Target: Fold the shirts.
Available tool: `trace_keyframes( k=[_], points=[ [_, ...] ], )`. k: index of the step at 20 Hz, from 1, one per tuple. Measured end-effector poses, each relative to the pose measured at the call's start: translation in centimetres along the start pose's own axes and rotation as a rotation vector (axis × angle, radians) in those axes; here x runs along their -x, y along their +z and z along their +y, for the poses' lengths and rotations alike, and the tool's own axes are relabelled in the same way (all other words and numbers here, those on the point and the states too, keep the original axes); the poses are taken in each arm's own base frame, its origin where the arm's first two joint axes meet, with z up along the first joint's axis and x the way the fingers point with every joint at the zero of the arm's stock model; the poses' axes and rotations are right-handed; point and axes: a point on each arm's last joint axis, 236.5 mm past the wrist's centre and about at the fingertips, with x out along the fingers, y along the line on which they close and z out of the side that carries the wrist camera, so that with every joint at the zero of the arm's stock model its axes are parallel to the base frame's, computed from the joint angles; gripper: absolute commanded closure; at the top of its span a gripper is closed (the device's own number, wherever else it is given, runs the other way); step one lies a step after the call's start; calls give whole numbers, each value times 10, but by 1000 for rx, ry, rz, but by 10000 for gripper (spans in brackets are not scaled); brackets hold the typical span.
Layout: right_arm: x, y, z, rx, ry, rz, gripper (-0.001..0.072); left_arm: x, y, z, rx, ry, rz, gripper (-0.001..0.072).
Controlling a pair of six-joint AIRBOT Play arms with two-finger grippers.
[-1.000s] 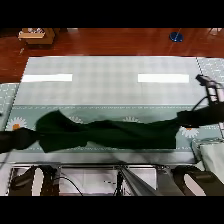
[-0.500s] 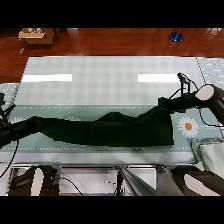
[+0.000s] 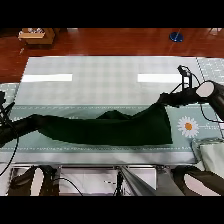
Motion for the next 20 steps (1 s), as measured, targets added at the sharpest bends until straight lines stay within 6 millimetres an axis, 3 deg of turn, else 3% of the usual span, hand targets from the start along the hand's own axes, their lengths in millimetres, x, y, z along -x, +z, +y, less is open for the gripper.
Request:
trace_keyframes(
  k=[4, 8, 12, 16, 18, 19, 20],
  points=[
    [15, -26, -17, 164, -75, 113, 234, 0, -1, 0, -18, -2, 5, 681],
    [15, -26, 2, 221, 6, 108, 214, 0, -2, -1, -25, -3, 8, 681],
    [-2, -27, 14, 238, 77, 126, 213, 0, -3, 0, -29, -3, 11, 680],
    [-30, -30, 12, 253, 104, 166, 213, 0, -6, -2, -31, -8, 23, 681],
    [-43, -27, 10, 256, 104, 163, 289, 0, -8, -2, -31, -12, 32, 680],
    [-48, -26, 8, 255, 103, 161, 377, 0, -9, -3, -31, -14, 38, 680],
    [-53, -25, 7, 253, 101, 159, 523, 0, -10, -3, -31, -15, 41, 681]
  ],
)
